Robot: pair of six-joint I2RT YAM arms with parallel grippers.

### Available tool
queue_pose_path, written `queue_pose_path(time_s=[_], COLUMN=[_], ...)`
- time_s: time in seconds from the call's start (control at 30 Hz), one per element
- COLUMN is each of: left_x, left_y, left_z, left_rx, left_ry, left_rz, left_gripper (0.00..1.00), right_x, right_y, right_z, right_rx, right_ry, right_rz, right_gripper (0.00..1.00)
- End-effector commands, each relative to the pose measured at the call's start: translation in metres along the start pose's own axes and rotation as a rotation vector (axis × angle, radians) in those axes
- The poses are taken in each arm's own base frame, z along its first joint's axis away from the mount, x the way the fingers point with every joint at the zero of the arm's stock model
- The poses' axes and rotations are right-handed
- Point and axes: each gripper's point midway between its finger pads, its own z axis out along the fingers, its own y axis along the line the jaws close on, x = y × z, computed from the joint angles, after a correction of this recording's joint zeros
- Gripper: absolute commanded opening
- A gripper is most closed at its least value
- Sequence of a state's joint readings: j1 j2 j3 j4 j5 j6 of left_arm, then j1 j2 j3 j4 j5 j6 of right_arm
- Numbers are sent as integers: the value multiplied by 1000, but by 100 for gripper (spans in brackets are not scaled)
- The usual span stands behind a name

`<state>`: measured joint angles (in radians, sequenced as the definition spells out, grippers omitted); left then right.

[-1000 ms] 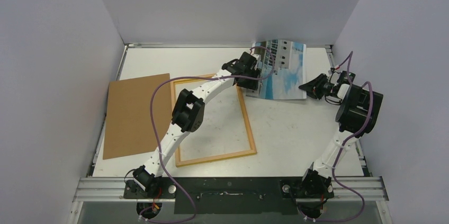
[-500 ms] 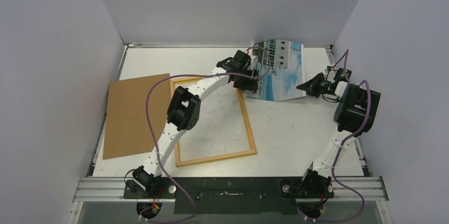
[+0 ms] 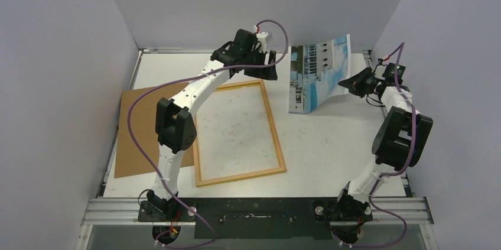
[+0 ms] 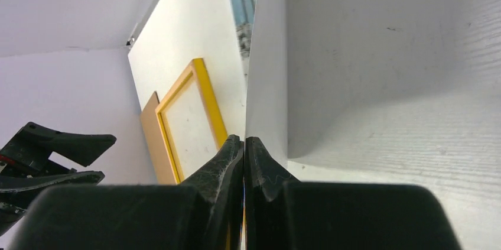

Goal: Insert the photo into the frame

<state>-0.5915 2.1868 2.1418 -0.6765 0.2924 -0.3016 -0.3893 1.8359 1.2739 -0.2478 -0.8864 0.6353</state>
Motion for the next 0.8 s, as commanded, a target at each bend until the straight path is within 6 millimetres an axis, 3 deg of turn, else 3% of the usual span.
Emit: queue_pose_path(time_s=[0.0, 0.27, 0.43, 0.63, 0.77], left_x=[-26, -40, -48, -39, -28], left_y=[-9, -1, -5, -12, -31], left_z=[-34, -80, -113, -134, -149], left_rx=[4, -42, -14, 0, 103], left_ry=[-78, -124, -144, -156, -170], left_rz=[56, 17, -43, 4, 98], left_gripper=[70, 71, 73, 75, 83], right_x=[-16, 3, 37, 81, 85], right_y=[44, 84, 109, 143, 144], right_z=[-30, -67, -87, -103, -112], right_rx=[-4, 9, 87, 47, 48], right_ry=[-95, -142, -132, -209, -262], right_rz=[-38, -49, -13, 205, 382], right_gripper=[0, 0, 0, 0, 0])
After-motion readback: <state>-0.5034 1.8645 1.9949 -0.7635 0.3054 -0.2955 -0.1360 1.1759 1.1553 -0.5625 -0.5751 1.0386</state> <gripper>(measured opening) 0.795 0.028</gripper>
